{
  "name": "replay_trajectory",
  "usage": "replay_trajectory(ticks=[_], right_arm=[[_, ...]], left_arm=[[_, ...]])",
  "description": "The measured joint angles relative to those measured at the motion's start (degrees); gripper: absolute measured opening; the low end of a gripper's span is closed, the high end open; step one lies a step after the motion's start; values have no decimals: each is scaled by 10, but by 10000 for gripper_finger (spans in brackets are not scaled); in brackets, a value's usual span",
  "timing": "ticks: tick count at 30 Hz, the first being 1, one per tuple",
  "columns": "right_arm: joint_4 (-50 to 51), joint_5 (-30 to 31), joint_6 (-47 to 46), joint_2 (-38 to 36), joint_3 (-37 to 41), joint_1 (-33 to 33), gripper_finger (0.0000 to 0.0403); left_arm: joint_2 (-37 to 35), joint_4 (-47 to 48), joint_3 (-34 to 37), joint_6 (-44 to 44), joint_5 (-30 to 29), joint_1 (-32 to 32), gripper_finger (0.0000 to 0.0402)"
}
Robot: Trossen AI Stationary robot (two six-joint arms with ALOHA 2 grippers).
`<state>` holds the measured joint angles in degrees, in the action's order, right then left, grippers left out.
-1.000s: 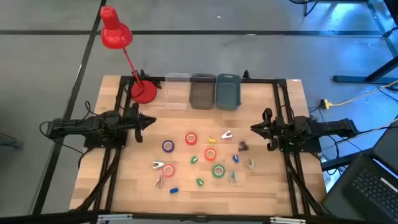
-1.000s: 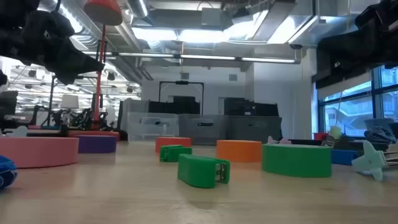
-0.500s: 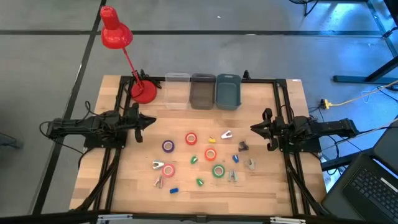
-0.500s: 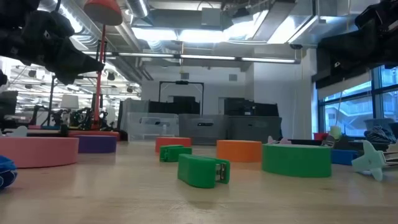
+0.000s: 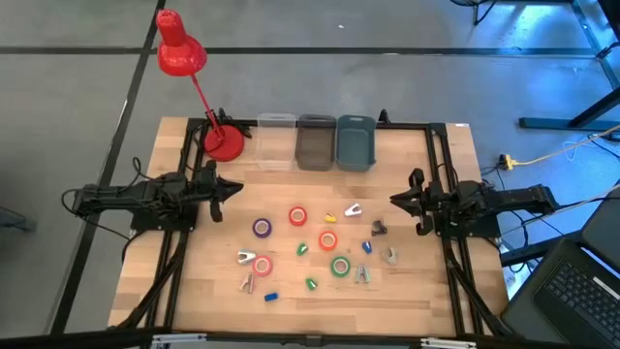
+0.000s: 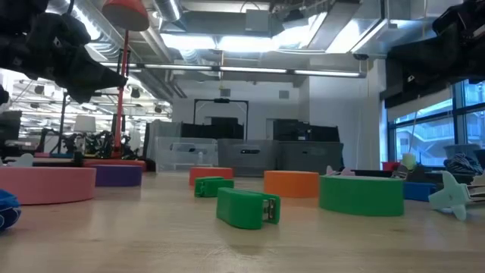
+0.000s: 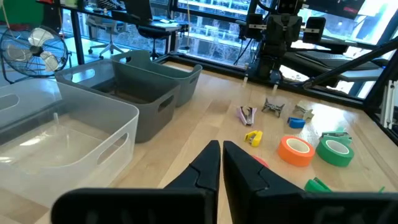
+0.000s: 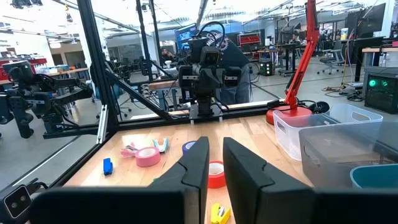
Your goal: Pick and place Stapler, Stapler remover, tape
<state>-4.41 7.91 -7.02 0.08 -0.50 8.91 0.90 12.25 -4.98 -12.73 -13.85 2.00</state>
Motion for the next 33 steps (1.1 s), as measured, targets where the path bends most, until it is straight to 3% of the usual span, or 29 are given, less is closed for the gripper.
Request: replay_trajectory(ticks=[2,4,10,14,19,25,29,31,33], right_arm=[[-9,33,15,1,0,0,51],[-26,95,-29,2,0,-1,51],[-180,356,-452,2,0,-1,51],[-249,509,-463,2,-1,-1,51],[-283,588,-377,1,0,-1,51],[-367,571,-209,1,0,-1,51],[-434,560,-136,1,0,-1,51],[-449,488,-95,1,0,-1,51],[-450,379,-57,1,-7,0,51]], left_arm=[[0,0,0,0,0,0,8],[0,0,0,0,0,0,8],[0,0,0,0,0,0,13],[0,0,0,0,0,0,10],[0,0,0,9,-1,0,9],[0,0,0,18,-7,0,12],[0,-16,0,30,-61,0,7],[0,-36,0,2,-70,0,7],[0,-45,0,-17,-72,0,7]])
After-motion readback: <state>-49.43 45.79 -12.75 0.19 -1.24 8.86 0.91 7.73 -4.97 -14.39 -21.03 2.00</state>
